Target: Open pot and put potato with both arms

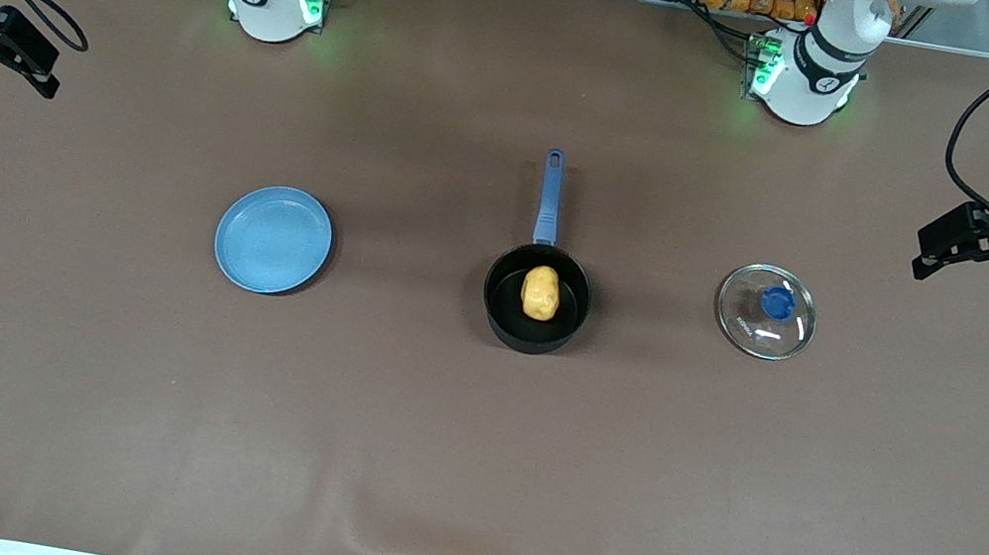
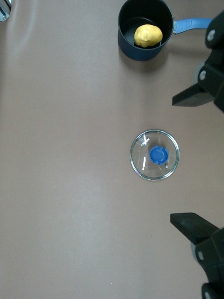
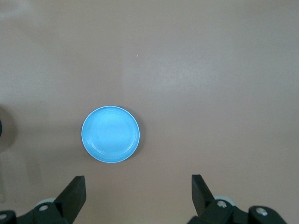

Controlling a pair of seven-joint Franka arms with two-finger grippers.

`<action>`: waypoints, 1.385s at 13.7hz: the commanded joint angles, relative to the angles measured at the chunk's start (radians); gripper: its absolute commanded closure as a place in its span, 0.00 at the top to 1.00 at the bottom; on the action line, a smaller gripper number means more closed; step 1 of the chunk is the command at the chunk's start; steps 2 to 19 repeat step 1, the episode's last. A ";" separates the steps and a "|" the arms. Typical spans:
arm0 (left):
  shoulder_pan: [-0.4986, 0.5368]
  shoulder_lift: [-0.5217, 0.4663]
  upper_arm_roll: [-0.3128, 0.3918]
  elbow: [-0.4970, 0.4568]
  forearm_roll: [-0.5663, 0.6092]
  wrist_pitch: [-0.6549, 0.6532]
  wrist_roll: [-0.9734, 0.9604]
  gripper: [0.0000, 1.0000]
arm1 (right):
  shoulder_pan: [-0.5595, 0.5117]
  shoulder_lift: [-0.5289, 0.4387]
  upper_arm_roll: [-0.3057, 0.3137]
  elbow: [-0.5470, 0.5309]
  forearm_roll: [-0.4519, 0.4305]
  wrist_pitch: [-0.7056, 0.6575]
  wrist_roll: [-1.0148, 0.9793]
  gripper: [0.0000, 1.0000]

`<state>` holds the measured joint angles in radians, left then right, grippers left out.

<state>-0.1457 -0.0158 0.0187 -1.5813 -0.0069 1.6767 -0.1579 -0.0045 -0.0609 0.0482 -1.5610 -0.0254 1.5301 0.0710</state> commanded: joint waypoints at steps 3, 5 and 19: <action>-0.005 -0.009 0.003 0.009 0.019 -0.020 -0.006 1.00 | 0.001 -0.016 -0.007 -0.008 0.015 -0.002 -0.010 1.00; -0.005 -0.009 0.003 0.009 0.019 -0.020 -0.006 1.00 | 0.001 -0.016 -0.007 -0.008 0.015 -0.002 -0.010 1.00; -0.005 -0.009 0.003 0.009 0.019 -0.020 -0.006 1.00 | 0.001 -0.016 -0.007 -0.008 0.015 -0.002 -0.010 1.00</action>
